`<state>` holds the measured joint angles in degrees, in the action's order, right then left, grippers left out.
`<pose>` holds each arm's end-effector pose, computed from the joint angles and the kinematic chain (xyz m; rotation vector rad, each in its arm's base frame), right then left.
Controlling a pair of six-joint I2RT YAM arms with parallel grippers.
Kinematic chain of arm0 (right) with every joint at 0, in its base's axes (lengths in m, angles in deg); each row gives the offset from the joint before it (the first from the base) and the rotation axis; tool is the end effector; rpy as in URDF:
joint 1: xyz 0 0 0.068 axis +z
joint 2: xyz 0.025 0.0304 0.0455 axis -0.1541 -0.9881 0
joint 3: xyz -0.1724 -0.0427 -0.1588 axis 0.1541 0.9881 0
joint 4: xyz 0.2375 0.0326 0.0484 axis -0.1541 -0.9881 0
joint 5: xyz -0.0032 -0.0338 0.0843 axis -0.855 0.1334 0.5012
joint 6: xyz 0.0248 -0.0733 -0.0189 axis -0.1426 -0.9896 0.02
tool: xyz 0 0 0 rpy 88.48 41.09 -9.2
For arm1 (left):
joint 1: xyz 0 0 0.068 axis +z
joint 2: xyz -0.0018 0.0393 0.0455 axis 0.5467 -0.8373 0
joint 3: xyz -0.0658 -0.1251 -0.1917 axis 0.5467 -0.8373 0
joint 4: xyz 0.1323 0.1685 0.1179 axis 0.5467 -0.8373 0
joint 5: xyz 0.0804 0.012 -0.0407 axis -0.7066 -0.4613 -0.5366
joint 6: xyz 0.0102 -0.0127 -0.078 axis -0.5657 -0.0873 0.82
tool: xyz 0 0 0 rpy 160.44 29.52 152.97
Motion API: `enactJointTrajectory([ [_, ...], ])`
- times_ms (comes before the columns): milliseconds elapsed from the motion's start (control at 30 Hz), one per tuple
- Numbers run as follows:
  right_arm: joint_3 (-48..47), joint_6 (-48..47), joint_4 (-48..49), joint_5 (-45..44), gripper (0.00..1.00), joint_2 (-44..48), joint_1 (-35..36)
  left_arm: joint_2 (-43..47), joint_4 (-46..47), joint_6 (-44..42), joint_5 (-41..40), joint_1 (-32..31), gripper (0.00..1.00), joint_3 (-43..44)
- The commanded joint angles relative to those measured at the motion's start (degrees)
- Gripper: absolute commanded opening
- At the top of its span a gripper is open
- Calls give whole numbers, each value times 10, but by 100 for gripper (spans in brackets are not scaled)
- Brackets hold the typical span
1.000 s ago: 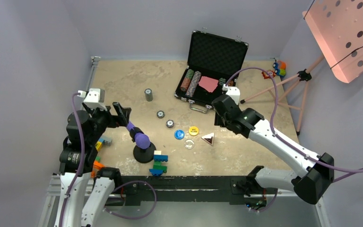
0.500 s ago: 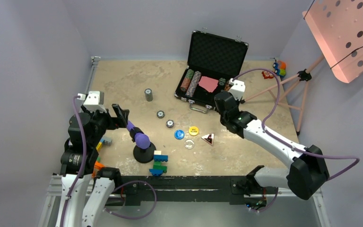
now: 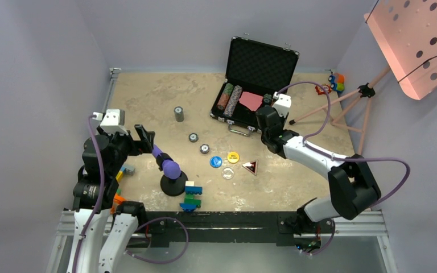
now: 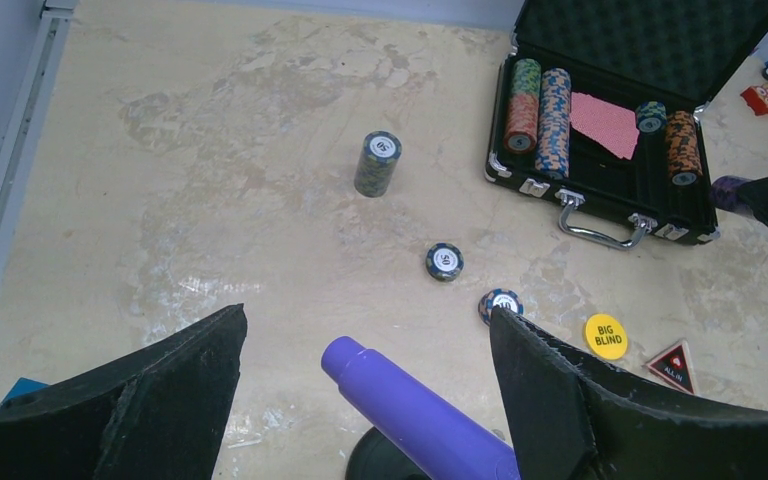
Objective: Pack up texas hold em set
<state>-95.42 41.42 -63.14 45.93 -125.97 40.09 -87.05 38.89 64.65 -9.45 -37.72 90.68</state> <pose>0.2922 0.1227 0.1952 0.3940 1.9540 -0.1218 0.1539 -0.0174 0.3205 -0.0942 1.8397 -0.2909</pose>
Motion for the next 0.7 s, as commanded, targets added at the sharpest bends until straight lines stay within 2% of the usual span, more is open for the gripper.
enactJointTrajectory([
  [0, -18, -6, 96, -27, 0, -16, -8, -5, 9, -8, -4, -3, 95, -7],
  [233, -35, 5, 101, -15, 0, -62, -21, -12, 10, -8, -1, -3, 95, -8],
  [600, -56, 35, 50, -13, 0, -111, -22, -19, 14, -8, 5, -3, 96, -8],
  [667, -54, 42, 46, -12, 4, -110, -22, -19, 14, -8, 8, -2, 96, -8],
])
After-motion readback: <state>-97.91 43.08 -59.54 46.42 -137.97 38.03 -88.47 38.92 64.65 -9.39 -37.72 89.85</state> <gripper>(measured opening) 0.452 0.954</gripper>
